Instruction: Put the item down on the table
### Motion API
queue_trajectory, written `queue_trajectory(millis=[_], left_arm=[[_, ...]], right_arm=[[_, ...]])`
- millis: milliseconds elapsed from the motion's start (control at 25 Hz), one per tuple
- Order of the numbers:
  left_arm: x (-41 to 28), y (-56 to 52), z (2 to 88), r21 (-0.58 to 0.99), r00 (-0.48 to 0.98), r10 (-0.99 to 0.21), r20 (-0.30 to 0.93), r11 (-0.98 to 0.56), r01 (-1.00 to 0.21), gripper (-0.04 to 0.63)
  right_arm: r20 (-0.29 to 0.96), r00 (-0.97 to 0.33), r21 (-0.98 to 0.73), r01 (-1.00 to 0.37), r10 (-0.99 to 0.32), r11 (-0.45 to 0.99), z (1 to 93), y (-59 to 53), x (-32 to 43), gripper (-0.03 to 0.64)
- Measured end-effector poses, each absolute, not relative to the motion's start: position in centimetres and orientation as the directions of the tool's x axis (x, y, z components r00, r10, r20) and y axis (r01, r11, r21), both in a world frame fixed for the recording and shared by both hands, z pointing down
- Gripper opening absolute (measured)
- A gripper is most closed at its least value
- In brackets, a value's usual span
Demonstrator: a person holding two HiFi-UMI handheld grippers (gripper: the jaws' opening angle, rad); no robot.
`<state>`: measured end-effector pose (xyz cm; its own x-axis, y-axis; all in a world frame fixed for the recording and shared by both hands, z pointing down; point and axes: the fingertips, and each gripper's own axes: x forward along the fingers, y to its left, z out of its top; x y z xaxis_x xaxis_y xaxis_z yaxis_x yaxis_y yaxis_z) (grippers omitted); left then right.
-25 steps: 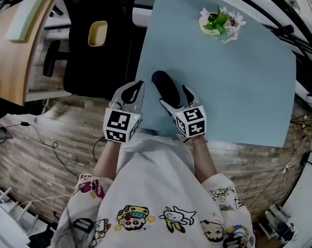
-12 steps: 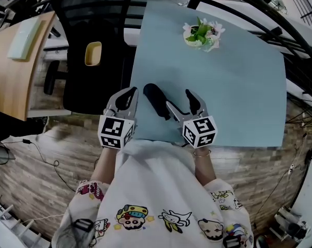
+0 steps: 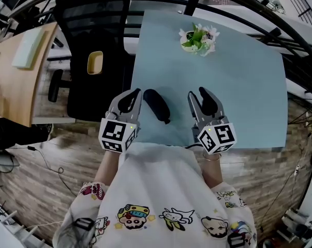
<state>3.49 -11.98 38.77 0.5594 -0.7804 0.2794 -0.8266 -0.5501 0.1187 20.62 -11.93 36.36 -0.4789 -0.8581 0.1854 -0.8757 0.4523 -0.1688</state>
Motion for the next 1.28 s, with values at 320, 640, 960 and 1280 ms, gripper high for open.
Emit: queue_trajectory(millis=[320,640,960,1280], left_arm=[[4.8,-11.2,37.7,0.128,0.584,-0.772,0.253,-0.571,-0.811,0.0],[4.2,-11.2,38.5,0.147,0.576,-0.773,0.266,-0.558,-0.817,0.0],[3.4,-11.6,38.8,0.151,0.566,-0.777,0.274,-0.547,-0.823,0.0],[3.3,-11.6,38.8,0.152,0.561,-0.779,0.279,-0.541,-0.827,0.0]], right_arm=[[0.139,-0.501,-0.158,-0.863,-0.854,0.481,35.5,-11.4,21.4,0.097],[0.148,-0.484,-0.142,-0.873,-0.862,0.466,35.6,-11.1,21.5,0.009],[0.169,-0.478,-0.15,-0.877,-0.862,0.456,36.6,-11.4,21.3,0.009],[0.179,-0.477,-0.166,-0.877,-0.86,0.452,37.1,-11.7,21.5,0.009]])
